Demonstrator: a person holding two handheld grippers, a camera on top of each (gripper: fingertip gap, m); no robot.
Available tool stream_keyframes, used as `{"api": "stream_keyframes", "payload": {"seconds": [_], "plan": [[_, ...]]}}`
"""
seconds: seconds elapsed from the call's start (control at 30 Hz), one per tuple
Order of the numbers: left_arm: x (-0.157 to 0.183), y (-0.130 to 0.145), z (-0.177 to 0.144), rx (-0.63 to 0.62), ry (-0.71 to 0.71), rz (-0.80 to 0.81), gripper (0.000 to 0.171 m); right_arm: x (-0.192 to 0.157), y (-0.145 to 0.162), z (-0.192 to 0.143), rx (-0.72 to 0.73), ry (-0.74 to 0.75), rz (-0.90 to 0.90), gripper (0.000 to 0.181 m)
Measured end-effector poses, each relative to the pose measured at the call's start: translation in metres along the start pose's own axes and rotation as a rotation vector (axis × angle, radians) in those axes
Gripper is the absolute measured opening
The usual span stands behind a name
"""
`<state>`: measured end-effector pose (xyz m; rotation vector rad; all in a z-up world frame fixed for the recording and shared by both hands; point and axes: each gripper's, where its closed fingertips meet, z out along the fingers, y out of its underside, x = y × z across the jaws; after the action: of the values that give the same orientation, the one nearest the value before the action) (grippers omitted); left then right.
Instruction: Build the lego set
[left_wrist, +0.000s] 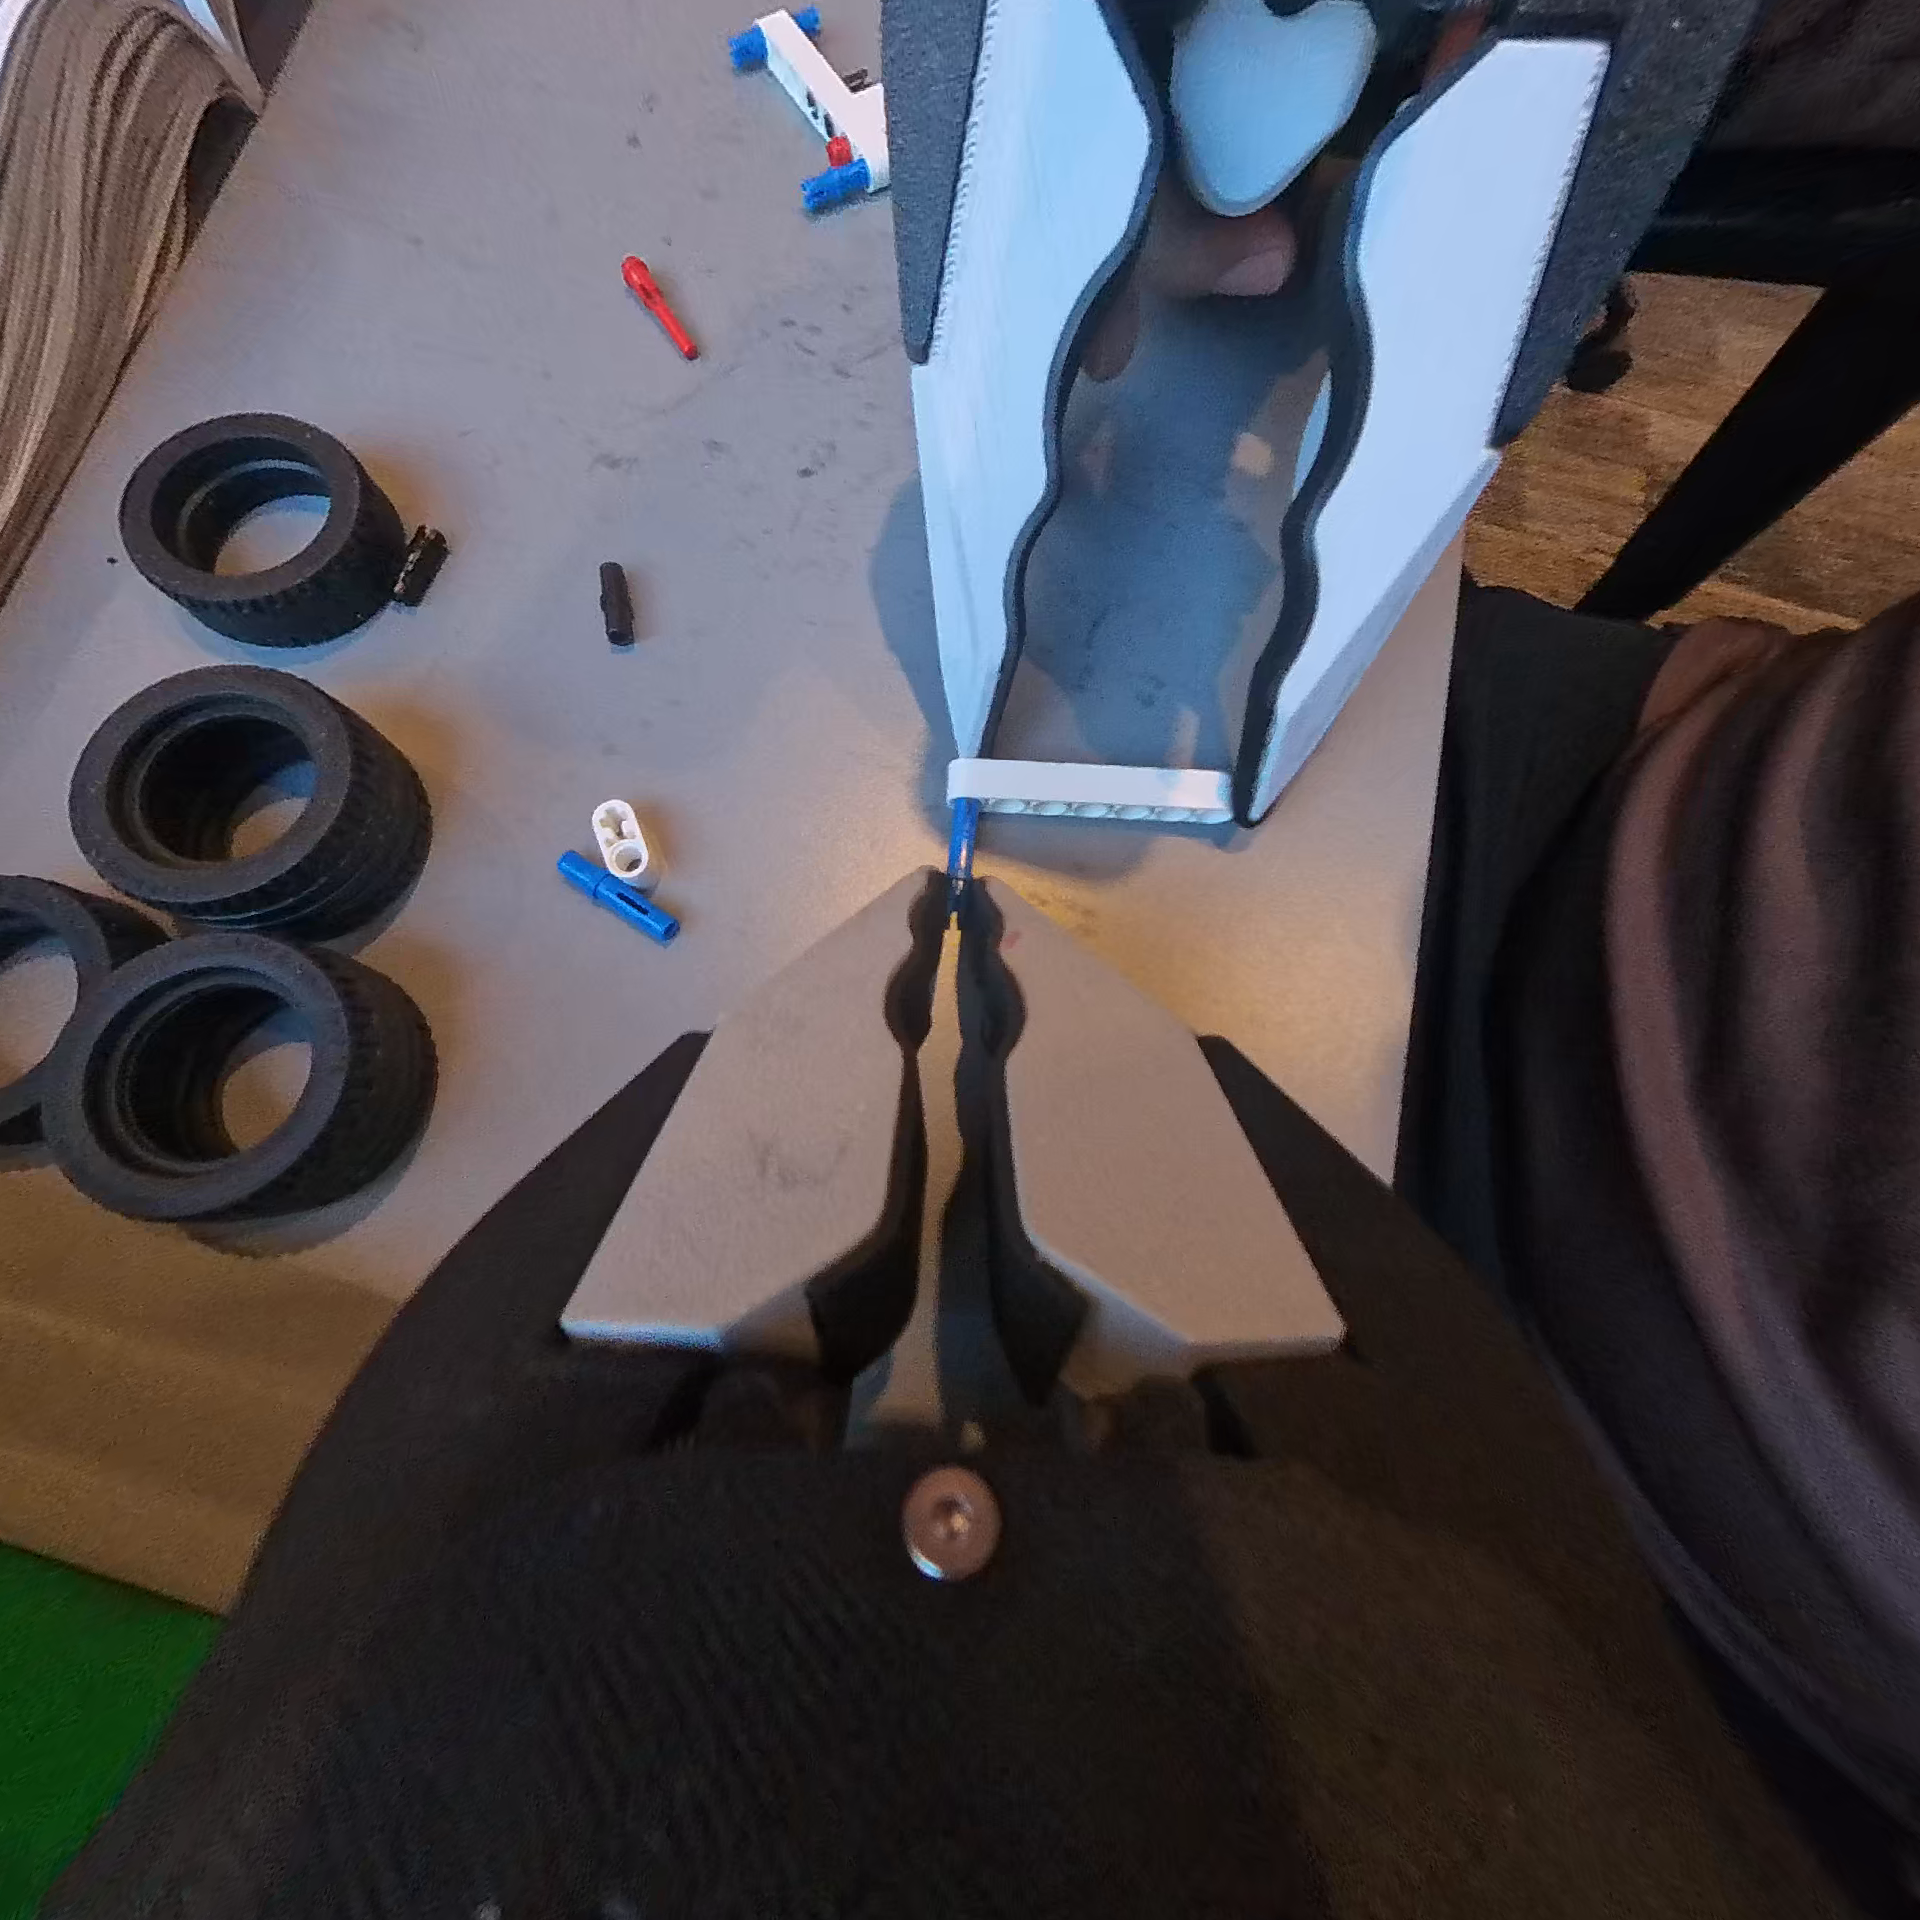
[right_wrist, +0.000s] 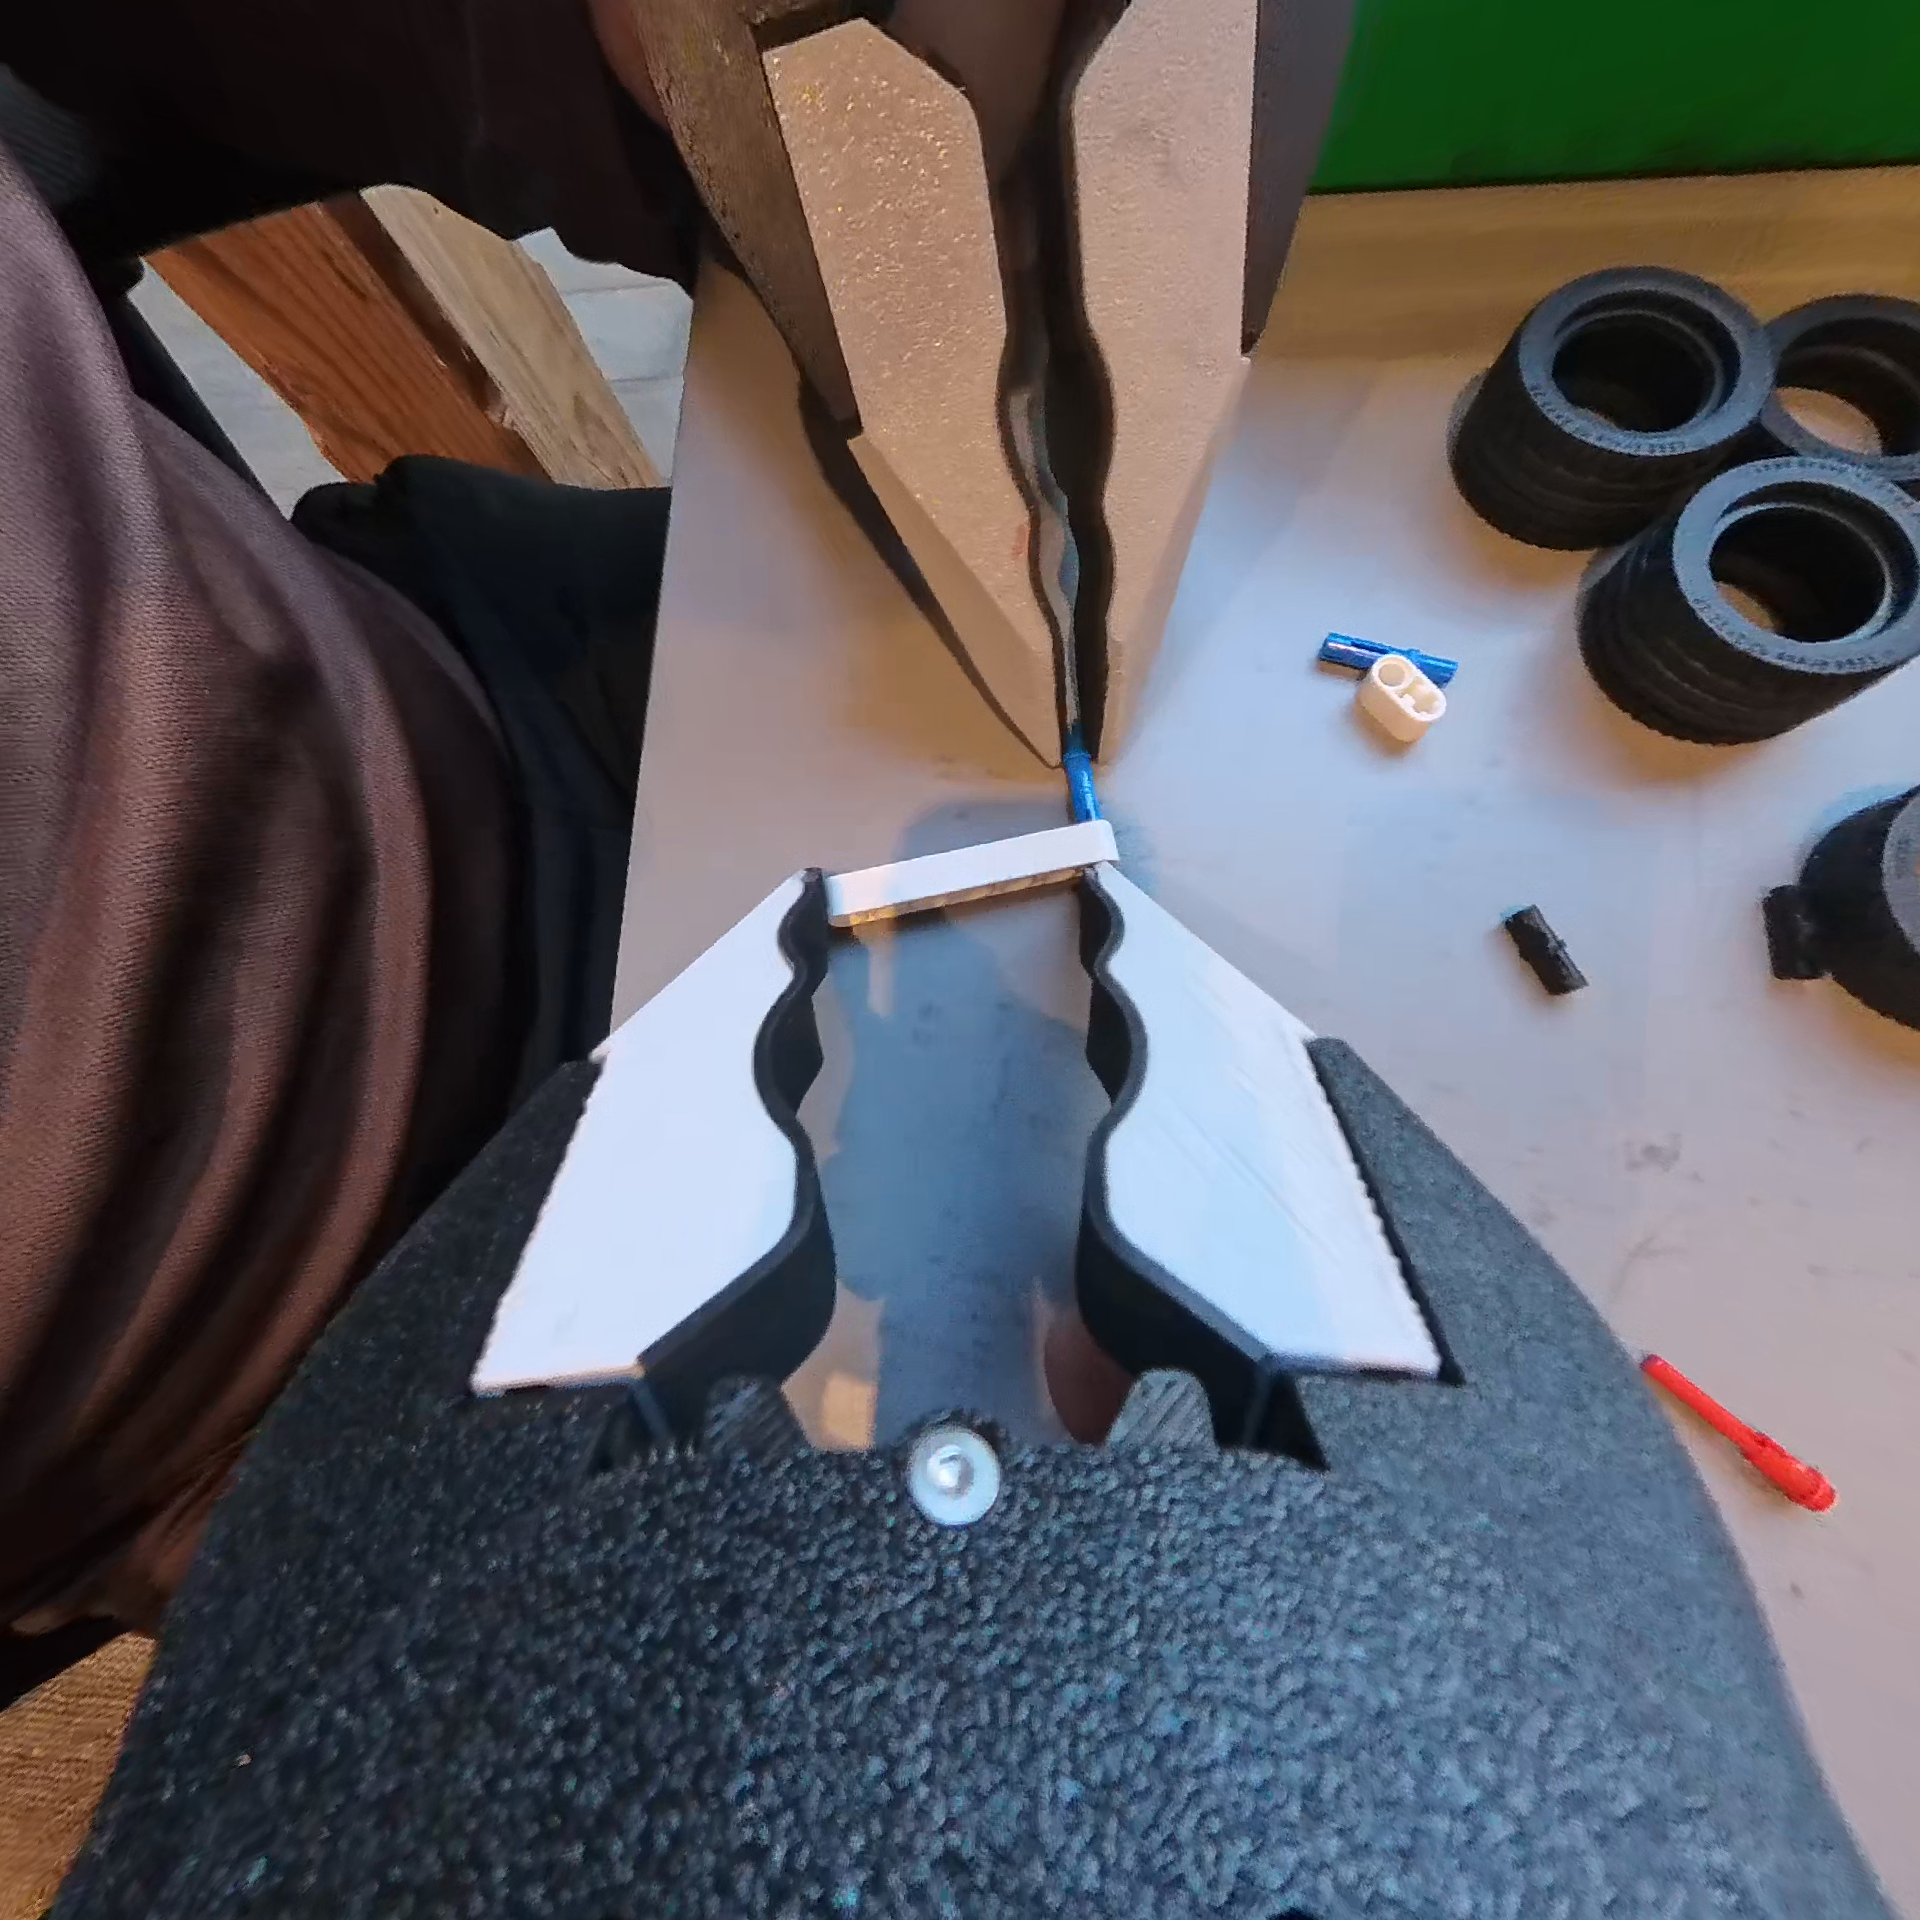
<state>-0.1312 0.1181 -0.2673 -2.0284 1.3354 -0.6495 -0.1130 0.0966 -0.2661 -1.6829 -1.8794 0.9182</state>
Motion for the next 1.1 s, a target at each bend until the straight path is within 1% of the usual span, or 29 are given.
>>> {"api": "stream_keyframes", "payload": {"seconds": [0.17,0.43,0.57,0.73,0.9,1.0,1.1], "plan": [[-0.0003,-0.0005,0.0001,0.004,-0.017,-0.075,0.001,0.0,0.0002,0.0007,-0.004,0.023,-0.014,0.049],[-0.0007,-0.0011,-0.0006,0.021,0.066,-0.239,0.001,0.002,-0.0003,0.0012,-0.015,0.059,-0.033,0.049],[-0.0009,-0.0011,-0.0007,0.017,0.047,-0.225,0.001,0.0034,-0.0016,0.0011,-0.047,0.1,-0.05,0.049],[-0.0005,-0.0007,-0.0009,-0.006,0.047,-0.203,0.001,0.0042,-0.0033,0.0002,-0.112,0.166,-0.145,0.049],[0.0012,0.0011,-0.002,-0.048,0.037,-0.167,0.001,0.0018,-0.0022,0.0005,-0.134,0.147,-0.14,0.049],[0.0015,0.001,-0.0021,-0.048,0.038,-0.15,0.001,0.0012,-0.0019,0.0009,-0.145,0.138,-0.14,0.049],[0.0015,0.0014,-0.0026,-0.042,0.045,-0.139,0.001,0.0007,-0.0012,0.002,-0.125,0.102,-0.109,0.05]]}}
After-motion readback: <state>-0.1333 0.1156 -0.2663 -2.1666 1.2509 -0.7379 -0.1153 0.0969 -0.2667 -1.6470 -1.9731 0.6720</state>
